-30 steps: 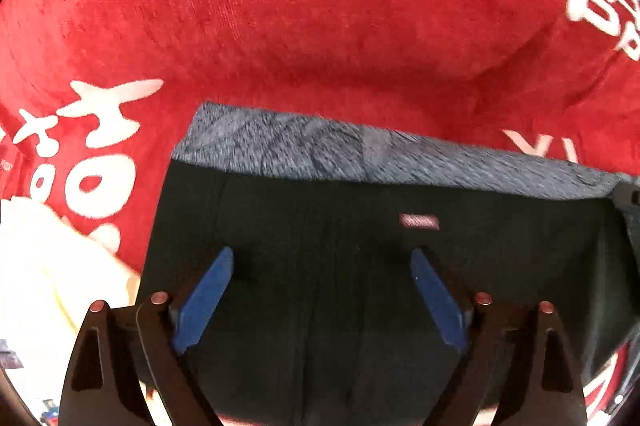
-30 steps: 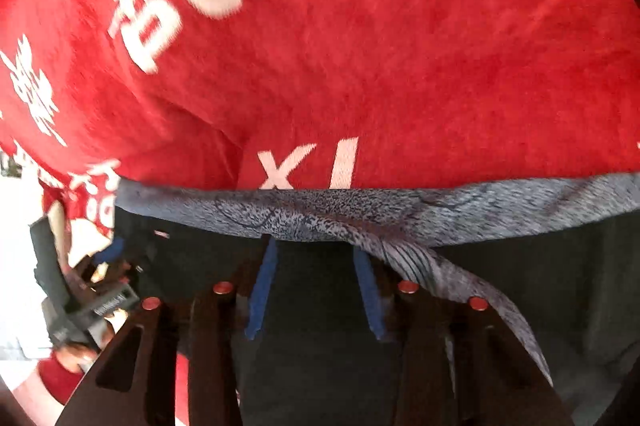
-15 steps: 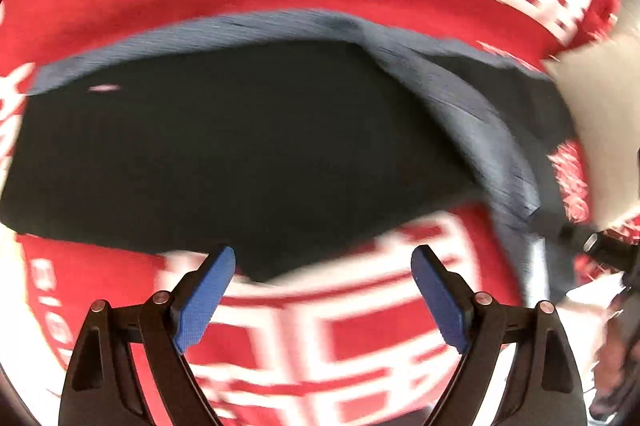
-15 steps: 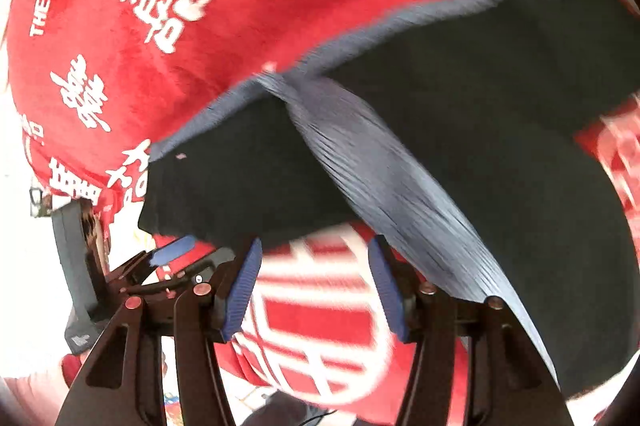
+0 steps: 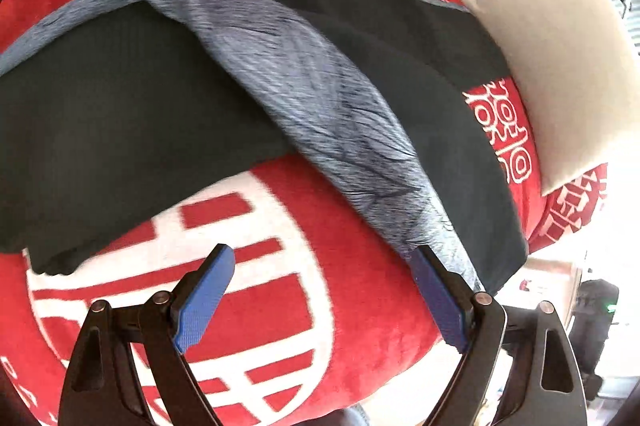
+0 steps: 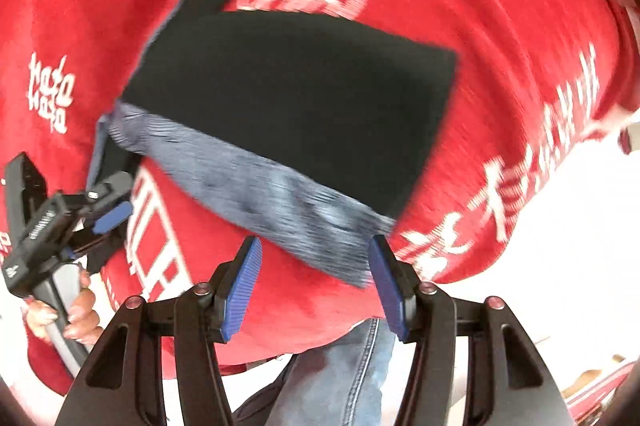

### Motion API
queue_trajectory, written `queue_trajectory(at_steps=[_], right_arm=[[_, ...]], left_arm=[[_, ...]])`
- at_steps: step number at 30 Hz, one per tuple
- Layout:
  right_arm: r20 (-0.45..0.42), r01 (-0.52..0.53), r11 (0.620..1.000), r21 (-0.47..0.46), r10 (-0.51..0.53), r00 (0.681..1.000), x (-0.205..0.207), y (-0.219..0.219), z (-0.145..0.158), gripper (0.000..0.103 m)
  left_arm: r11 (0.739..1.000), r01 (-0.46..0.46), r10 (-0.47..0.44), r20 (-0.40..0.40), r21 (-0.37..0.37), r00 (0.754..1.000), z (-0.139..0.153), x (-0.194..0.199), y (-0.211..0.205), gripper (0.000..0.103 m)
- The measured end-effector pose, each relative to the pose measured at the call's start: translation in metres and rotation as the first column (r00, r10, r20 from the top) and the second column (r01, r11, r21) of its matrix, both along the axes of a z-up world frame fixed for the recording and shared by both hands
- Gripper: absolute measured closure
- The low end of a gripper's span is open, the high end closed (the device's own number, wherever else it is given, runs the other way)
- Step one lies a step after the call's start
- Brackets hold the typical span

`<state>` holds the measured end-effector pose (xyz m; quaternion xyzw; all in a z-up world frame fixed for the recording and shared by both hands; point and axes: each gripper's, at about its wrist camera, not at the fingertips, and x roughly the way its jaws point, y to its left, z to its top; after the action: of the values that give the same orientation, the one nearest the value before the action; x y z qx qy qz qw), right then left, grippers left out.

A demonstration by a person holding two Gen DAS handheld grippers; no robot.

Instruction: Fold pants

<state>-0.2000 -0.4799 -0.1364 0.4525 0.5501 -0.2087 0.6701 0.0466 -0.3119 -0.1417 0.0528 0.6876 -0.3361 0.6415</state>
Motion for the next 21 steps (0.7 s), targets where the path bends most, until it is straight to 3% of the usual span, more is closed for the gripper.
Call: queue_trajectory(at_steps=[8,13,14,15,16,21], right_arm=[[0.042,-0.008,1.000,0.019,0.007,0.999,-0.026,0.006,-0.016,0.043],[0.152,-0.038,0.998,0.057,0.029,0.988,-0.015,0.001,-0.013,0.047],[0.165,-0.057,0.995,0.081,0.044,0.985,-0.010,-0.001,-0.015,0.056],[0.176,-0.071,0.990,0.121,0.049,0.983,-0.006,-0.001,-0.019,0.086],[0.174,-0.076,0.984,0.161,0.047,0.984,-0.004,-0.002,-0.022,0.098],[0.225,-0.084,0.953,0.291,0.017,0.974,-0.004,-0.016,-0.013,0.097]], left_arm=[[1.000,0.024,-0.024,0.020,-0.006,1.000,0.002,-0.003,-0.019,0.013],[1.000,0.007,-0.007,0.000,-0.014,1.000,-0.003,-0.002,-0.028,0.013],[1.000,-0.001,0.001,-0.011,-0.010,1.000,-0.005,-0.001,-0.029,0.013],[1.000,-0.013,0.012,-0.025,-0.010,1.000,-0.006,-0.001,-0.029,0.013],[0.999,-0.030,0.029,-0.044,-0.014,0.999,-0.008,-0.001,-0.030,0.013],[0.996,-0.093,0.093,-0.085,-0.004,0.992,-0.012,-0.001,-0.031,0.013]])
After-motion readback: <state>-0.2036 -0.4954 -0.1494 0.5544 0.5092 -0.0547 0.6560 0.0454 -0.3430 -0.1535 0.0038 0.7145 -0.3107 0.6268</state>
